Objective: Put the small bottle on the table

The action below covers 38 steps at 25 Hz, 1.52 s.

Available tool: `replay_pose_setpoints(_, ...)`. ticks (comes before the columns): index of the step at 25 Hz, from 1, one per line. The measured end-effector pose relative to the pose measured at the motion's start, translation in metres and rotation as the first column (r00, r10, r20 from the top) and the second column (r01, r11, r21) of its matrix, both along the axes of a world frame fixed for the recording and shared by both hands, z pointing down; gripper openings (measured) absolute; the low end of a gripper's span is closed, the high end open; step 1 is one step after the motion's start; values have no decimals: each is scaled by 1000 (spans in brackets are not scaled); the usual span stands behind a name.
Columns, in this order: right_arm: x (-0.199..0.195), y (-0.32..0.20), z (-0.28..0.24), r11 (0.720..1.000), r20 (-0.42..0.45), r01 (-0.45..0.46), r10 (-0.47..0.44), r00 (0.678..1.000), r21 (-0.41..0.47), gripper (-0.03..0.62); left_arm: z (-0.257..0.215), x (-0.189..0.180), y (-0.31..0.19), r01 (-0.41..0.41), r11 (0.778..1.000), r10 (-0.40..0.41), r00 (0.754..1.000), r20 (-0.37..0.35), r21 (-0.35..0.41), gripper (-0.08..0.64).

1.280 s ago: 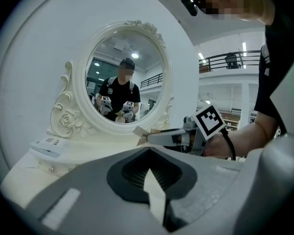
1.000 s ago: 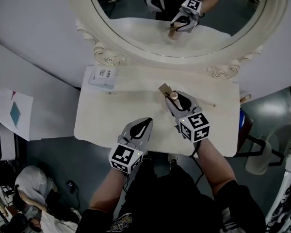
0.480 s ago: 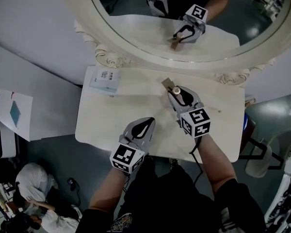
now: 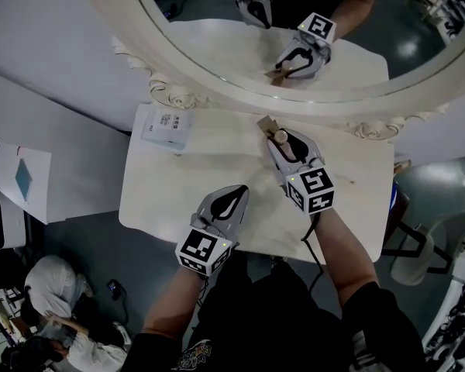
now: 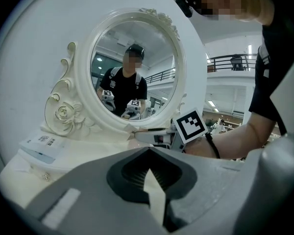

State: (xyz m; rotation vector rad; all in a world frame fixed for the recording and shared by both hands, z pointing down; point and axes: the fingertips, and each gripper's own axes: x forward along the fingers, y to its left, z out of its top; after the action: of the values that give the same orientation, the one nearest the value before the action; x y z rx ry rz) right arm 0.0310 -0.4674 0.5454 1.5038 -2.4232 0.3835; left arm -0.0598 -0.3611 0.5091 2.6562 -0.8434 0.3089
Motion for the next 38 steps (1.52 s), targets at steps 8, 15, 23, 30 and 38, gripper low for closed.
replay_pose_setpoints(8, -1, -3, 1, 999, -30, 11, -9, 1000, 35, 170, -3, 4, 5, 15, 1000, -15, 1000, 0, 2, 2)
replay_pose_setpoints(15, -1, 0, 0, 999, -25, 12, -11, 1000, 35, 184, -9, 7, 14, 24, 1000, -24, 1000, 1, 13, 2)
replay_pose_setpoints(23, 21, 27, -15, 999, 34, -30, 29, 999, 33, 162, -18, 12, 31, 36, 999, -36, 999, -1, 30, 2)
replay_pose_setpoints(30, 40, 67, -39, 998, 49, -39, 37, 998, 43, 28, -31, 26, 56, 51, 997, -50, 999, -14, 52, 2)
replay_pose_setpoints(38, 51, 129, -73, 998, 104, 29, -34, 994, 49, 28, -45, 44, 98, 102, 993, -100, 994, -38, 60, 2)
